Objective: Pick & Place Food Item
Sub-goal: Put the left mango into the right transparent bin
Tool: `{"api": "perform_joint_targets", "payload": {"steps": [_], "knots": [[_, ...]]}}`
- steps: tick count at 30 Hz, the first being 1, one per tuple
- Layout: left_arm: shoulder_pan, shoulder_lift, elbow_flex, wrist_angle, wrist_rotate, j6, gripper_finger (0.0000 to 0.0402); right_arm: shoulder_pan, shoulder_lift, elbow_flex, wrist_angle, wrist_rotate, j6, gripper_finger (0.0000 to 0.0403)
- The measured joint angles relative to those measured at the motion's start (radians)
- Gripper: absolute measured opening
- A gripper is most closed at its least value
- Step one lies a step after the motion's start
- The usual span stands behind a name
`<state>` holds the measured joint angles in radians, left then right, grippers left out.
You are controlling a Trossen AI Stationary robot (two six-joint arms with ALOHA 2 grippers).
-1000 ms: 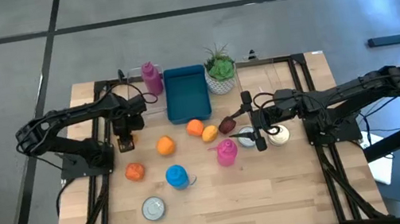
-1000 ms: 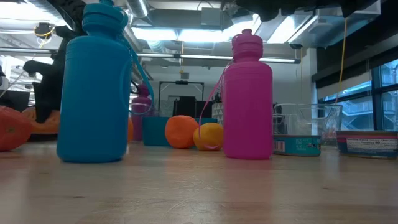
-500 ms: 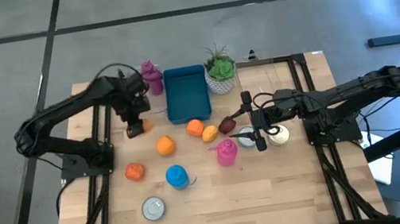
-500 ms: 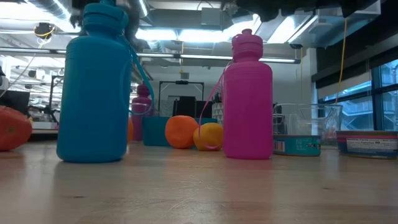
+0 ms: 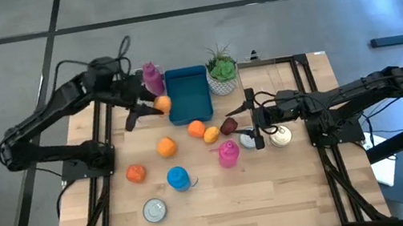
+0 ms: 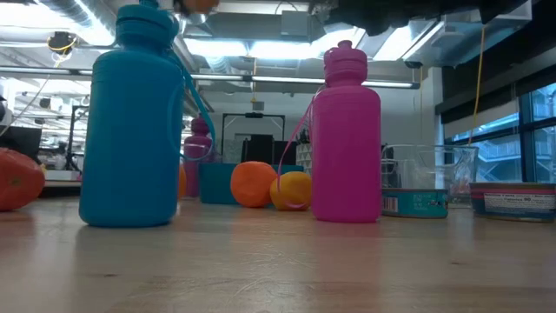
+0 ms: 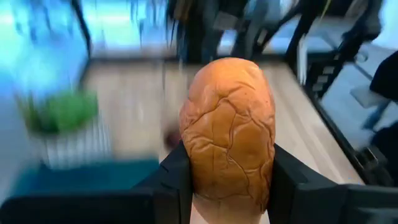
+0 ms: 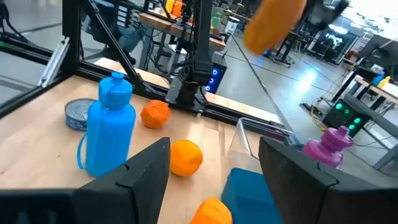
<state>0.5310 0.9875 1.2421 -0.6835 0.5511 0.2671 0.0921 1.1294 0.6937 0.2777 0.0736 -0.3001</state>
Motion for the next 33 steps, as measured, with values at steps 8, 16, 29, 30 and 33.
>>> {"api": "perform_joint_targets", "payload": {"steps": [8,16,29,30,33], "knots": [[-0.104,-0.097,-0.246,0.439,0.004,0.031,0.0114,0.0,0.0,0.0,0.047,-0.014,0.102,0.0242],[-0.147,-0.133,-0.594,1.001,0.097,-0.101,0.0113,0.0,0.091,0.0,0.105,-0.09,0.306,0.0242],[-0.294,-0.13,-0.877,1.415,-0.107,-0.22,0.0115,0.021,0.385,0.0,0.506,-0.093,0.558,0.0242],[-0.307,-0.125,-0.876,1.421,-0.125,-0.218,0.0116,0.021,0.389,0.0,0.528,-0.093,0.559,0.0242],[-0.343,-0.115,-0.873,1.421,-0.189,-0.212,0.0117,0.021,0.389,0.014,0.533,-0.092,0.545,0.0242]]}}
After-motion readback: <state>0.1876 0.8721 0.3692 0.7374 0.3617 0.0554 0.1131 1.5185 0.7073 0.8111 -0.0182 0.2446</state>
